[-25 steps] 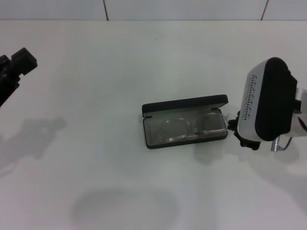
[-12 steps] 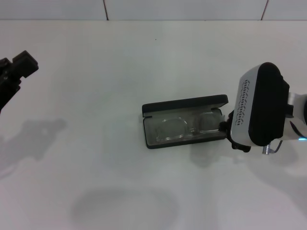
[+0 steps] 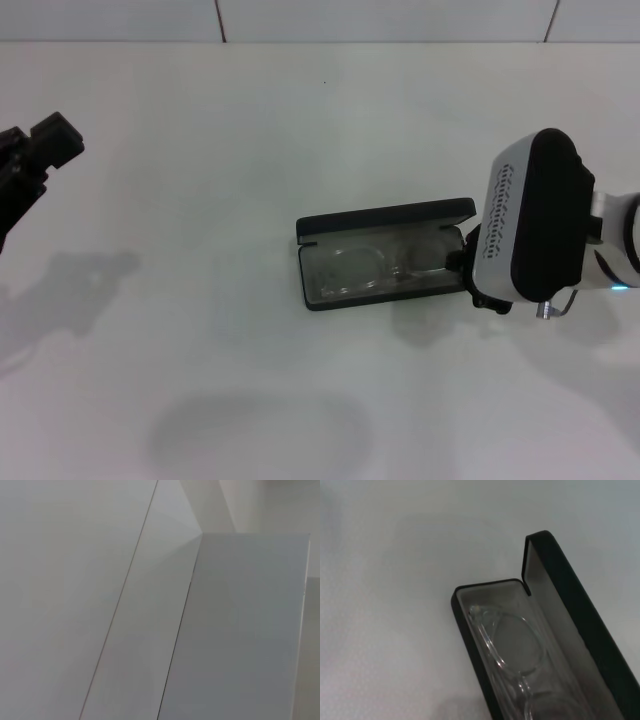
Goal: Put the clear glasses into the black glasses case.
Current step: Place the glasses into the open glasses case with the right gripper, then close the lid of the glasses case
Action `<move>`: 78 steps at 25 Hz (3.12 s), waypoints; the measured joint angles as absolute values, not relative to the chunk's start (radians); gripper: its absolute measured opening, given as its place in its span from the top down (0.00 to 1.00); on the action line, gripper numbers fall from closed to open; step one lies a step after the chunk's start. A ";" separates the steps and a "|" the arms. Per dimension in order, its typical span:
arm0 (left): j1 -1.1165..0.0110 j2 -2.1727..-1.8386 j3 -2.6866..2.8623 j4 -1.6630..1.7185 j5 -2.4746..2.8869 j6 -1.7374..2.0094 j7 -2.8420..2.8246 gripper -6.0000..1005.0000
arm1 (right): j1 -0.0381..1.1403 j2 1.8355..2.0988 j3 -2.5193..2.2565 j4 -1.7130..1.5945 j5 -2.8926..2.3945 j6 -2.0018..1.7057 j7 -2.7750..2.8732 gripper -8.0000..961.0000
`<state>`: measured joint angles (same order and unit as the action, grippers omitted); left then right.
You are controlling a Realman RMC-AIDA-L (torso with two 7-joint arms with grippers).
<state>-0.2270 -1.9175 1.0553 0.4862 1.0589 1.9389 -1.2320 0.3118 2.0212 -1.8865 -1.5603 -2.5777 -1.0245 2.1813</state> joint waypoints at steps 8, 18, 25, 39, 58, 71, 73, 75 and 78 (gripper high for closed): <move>-0.226 -1.919 1.056 0.486 1.059 1.939 -1.231 0.93 | 0.313 2.022 -1.891 -1.547 -2.563 -1.009 2.167 0.97; -0.224 -1.919 1.058 0.486 1.058 1.939 -1.231 0.93 | 0.327 2.020 -1.888 -1.513 -2.509 -0.987 2.132 0.97; -0.224 -1.919 1.058 0.486 1.058 1.939 -1.233 0.93 | 0.327 2.020 -1.890 -1.510 -2.490 -0.972 2.124 0.97; -0.217 -1.919 1.058 0.486 1.058 1.939 -1.233 0.93 | 0.232 2.019 -1.911 -1.720 -2.452 -1.056 2.117 0.97; -0.438 -1.956 1.050 0.465 1.133 1.763 -1.321 0.93 | 0.150 2.017 -1.133 -1.842 -1.985 -1.288 2.057 0.96; -0.752 -2.093 1.069 0.446 1.572 1.347 -1.452 0.70 | 0.161 2.017 -0.579 -1.408 -1.565 -1.557 1.735 0.95; -0.779 -2.097 1.095 0.412 1.578 1.303 -1.458 0.71 | 0.165 2.017 -0.518 -1.305 -1.489 -1.584 1.684 0.95; -0.804 -2.097 1.124 0.374 1.577 1.260 -1.461 0.71 | 0.170 2.016 -0.461 -1.233 -1.449 -1.611 1.650 0.84; -0.821 -2.097 1.152 0.351 1.577 1.218 -1.463 0.72 | 0.169 2.016 -0.413 -1.200 -1.455 -1.631 1.632 0.72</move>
<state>-0.8214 -2.0968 1.1517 0.3514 1.5769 1.2184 -1.4634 0.1695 2.0162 -0.4133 -1.1998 -1.4554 -1.6314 1.6325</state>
